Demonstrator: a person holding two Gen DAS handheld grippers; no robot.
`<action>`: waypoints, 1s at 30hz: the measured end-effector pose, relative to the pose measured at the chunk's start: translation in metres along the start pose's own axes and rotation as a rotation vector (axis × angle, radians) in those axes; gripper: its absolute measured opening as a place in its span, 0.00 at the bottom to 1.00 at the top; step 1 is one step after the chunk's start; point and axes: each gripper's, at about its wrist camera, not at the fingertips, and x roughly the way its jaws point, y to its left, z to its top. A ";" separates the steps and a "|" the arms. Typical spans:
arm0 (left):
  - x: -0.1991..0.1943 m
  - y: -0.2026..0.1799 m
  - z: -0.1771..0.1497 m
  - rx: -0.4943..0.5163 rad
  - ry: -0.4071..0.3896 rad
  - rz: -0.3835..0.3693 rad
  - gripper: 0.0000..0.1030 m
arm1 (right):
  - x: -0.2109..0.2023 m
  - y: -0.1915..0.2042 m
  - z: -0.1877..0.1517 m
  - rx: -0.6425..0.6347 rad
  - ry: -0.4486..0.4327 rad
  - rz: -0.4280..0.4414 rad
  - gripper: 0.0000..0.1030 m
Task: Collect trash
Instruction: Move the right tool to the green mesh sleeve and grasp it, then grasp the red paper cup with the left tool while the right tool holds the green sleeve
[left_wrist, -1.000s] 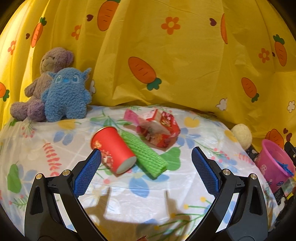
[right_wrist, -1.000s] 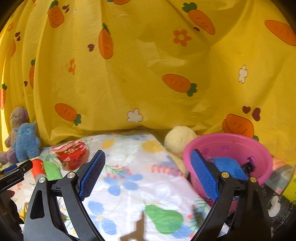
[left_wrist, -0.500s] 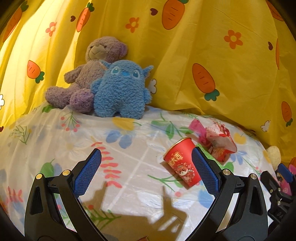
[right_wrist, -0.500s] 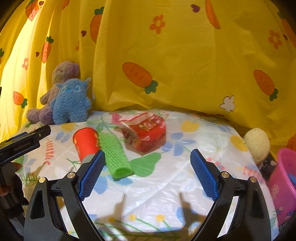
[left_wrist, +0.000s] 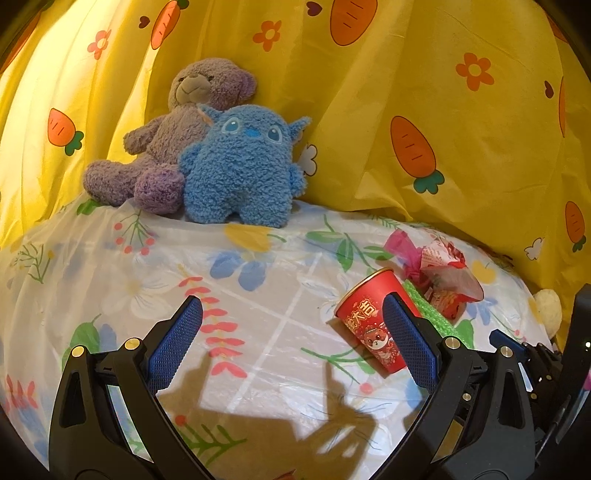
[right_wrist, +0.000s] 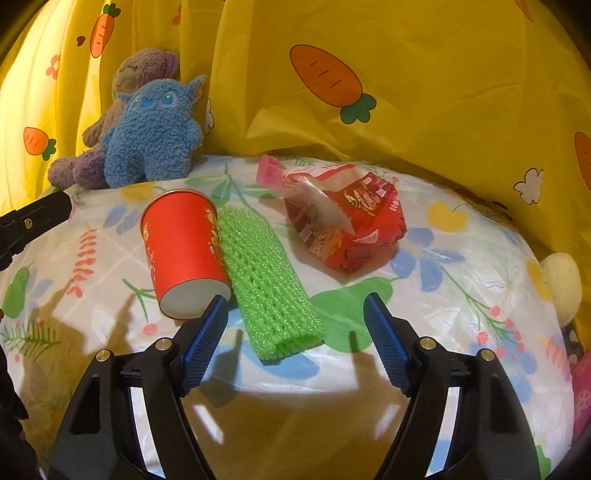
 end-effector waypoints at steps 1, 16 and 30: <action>0.000 -0.001 0.000 -0.001 0.002 0.000 0.93 | 0.004 0.001 0.000 -0.010 0.014 0.001 0.68; 0.002 -0.008 -0.007 0.030 0.016 -0.006 0.93 | 0.014 -0.002 -0.001 -0.002 0.063 0.039 0.16; 0.020 -0.052 -0.017 0.073 0.120 -0.077 0.93 | -0.060 -0.047 -0.023 0.127 -0.123 0.002 0.15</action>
